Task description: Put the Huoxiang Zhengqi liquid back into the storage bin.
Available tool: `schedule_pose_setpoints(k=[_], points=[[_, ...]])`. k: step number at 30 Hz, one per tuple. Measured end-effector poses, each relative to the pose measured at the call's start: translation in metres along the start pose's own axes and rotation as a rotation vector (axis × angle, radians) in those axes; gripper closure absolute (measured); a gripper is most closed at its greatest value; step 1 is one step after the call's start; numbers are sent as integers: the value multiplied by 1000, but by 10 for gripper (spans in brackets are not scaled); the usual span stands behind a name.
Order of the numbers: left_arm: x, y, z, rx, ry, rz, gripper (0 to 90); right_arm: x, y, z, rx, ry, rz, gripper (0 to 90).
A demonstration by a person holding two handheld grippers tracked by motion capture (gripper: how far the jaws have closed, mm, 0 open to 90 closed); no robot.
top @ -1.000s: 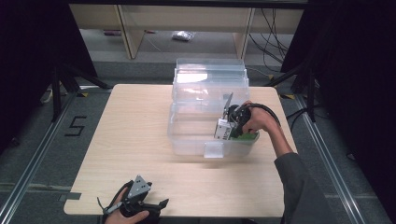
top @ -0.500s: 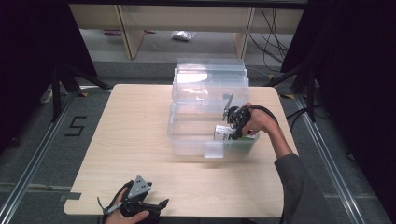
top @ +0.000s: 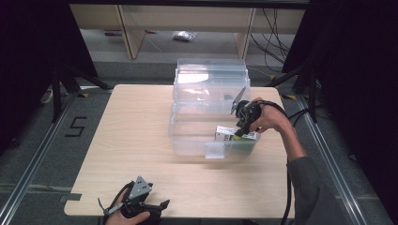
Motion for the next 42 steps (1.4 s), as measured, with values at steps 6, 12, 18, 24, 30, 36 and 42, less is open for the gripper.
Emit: schedule_pose_setpoints(k=[6,12,18,24,30,36,42], points=[[0,0,0,-6,-9,5,148,-7,-2,-3,-17,-14,41,551],[1,0,0,-3,-9,4,148,-12,-5,-7,-4,-31,52,542],[1,0,-1,4,4,-5,148,-16,-7,-11,-21,-26,99,534],[1,0,-1,4,3,-7,148,-17,-8,-20,-17,-34,141,509],[0,0,-1,1,5,-5,148,-18,-12,-29,24,-55,216,449],[0,0,-1,5,2,-20,148,-16,-18,-34,117,-98,305,315],[0,0,-1,4,2,-18,148,-11,-22,-43,206,-120,389,254]])
Point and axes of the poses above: each handheld gripper's, and its own axes: x roughly forward along the jaws, y roughly out of its top, z roughly to its right, the point moved 1 cm from there along x, roughly forward along the jaws, and after that the axes turned 13 degrees about y, right-handed, at the moved point
